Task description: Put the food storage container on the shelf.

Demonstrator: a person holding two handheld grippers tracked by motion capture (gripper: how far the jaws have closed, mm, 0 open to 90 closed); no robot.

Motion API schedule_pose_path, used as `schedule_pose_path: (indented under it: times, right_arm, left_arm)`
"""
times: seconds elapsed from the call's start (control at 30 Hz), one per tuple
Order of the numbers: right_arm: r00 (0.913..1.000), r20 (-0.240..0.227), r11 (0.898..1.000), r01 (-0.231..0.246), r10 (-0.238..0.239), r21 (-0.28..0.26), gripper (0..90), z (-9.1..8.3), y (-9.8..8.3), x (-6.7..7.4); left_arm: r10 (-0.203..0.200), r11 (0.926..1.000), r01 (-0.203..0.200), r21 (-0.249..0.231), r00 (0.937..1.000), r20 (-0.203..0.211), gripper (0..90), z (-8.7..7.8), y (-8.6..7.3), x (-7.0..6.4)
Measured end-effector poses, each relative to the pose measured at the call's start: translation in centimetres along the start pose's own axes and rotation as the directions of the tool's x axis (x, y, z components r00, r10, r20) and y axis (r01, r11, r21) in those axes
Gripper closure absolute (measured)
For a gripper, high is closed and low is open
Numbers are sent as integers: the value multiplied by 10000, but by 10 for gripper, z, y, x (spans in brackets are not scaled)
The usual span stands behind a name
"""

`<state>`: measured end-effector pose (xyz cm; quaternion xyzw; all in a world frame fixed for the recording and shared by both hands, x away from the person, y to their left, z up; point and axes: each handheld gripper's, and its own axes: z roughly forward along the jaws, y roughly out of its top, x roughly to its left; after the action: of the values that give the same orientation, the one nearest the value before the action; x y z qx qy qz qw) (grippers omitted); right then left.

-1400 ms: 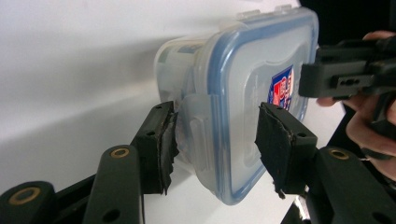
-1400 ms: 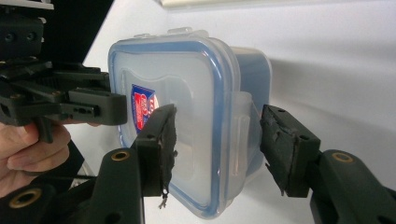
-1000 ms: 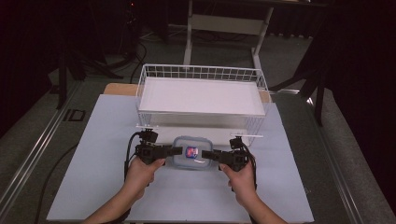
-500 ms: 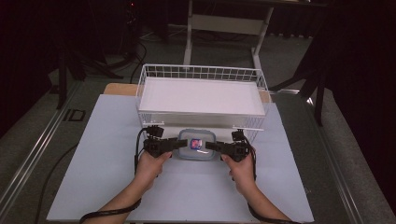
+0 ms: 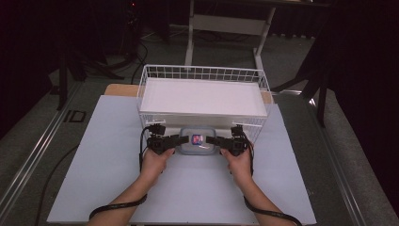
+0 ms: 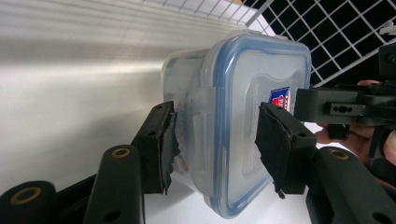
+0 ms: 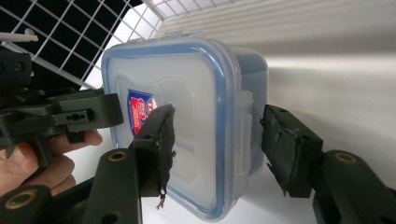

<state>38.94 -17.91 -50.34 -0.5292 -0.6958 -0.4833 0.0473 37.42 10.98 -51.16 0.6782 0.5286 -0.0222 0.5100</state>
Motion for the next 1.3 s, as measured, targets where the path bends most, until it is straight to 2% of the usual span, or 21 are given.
schedule_pose_path:
  times: [0.1,0.17,0.27,0.33,0.4,0.53,0.57,0.7,0.77,0.83,0.87,0.9,0.93,1.0,1.07,1.13,1.17,1.2,1.3]
  right_arm:
    - [10000,-2,10000,-28,28,-77,451,3,4,-4]
    - [9996,-9,9996,-271,271,-122,450,5,7,-6]
    - [9992,-35,9992,-397,398,30,450,5,9,-6]
    - [9996,-9,9996,-297,297,-18,448,6,10,-7]
    - [9995,86,9992,-297,299,-253,443,7,10,-8]
    - [9993,253,9987,-266,278,-439,435,7,10,-8]
    - [9994,251,9988,-231,242,-438,434,7,10,-8]
    - [9994,342,9987,-90,107,-505,423,6,11,-8]
    - [9983,565,9979,-79,115,-640,407,7,11,-8]
    - [9982,583,9980,-136,172,-617,391,7,11,-7]
    - [9977,666,9975,-33,80,-707,391,8,11,-8]
    - [9978,619,9969,-173,220,-763,391,8,11,-7]
    - [9974,627,9970,-299,344,-714,385,8,11,-6]
    - [9978,644,9973,-107,154,-732,385,8,11,-7]
    - [9978,642,9966,-120,173,-817,384,8,10,-7]
    - [9973,734,9960,159,-94,-880,384,8,7,-7]
    - [9969,784,9964,70,-3,-849,384,7,5,-4]
    - [9962,841,9951,303,-224,-939,384,6,3,-4]
    - [9942,996,9937,498,-398,-1003,382,3,-5,-4]
  left_arm:
    - [7,10000,-7,-41,10000,-36,491,3,4,3]
    - [16,10000,-17,-86,9999,-113,488,5,4,2]
    - [41,9999,-42,-145,10000,-25,486,6,6,5]
    - [3,9996,-3,-288,10000,23,484,7,6,6]
    - [285,9987,-287,-425,9996,-50,482,9,7,5]
    - [415,9970,-419,-652,9991,-77,472,13,6,5]
    - [405,9969,-408,-669,9992,-65,470,14,6,5]
    - [773,9944,-784,-705,9968,-179,456,16,6,4]
    - [963,9927,-981,-701,9949,-285,456,16,6,3]
    - [951,9924,-979,-746,9946,-407,453,16,5,3]
    - [770,9935,-806,-803,9960,-461,440,17,4,4]
    - [633,9942,-667,-842,9971,-425,423,16,4,6]
    - [642,9936,-691,-889,9963,-567,430,16,3,6]
    - [739,9925,-794,-925,9954,-612,434,15,3,7]
    - [861,9911,-921,-965,9942,-644,433,12,3,6]
    - [838,9903,-899,-1059,9947,-603,427,9,1,1]
    - [987,9898,-1039,-976,9935,-565,414,8,0,0]
    - [1203,9877,-1245,-945,9915,-487,378,6,-1,-1]
    - [1588,9833,-1598,-872,9871,-177,318,-2,-5,-4]
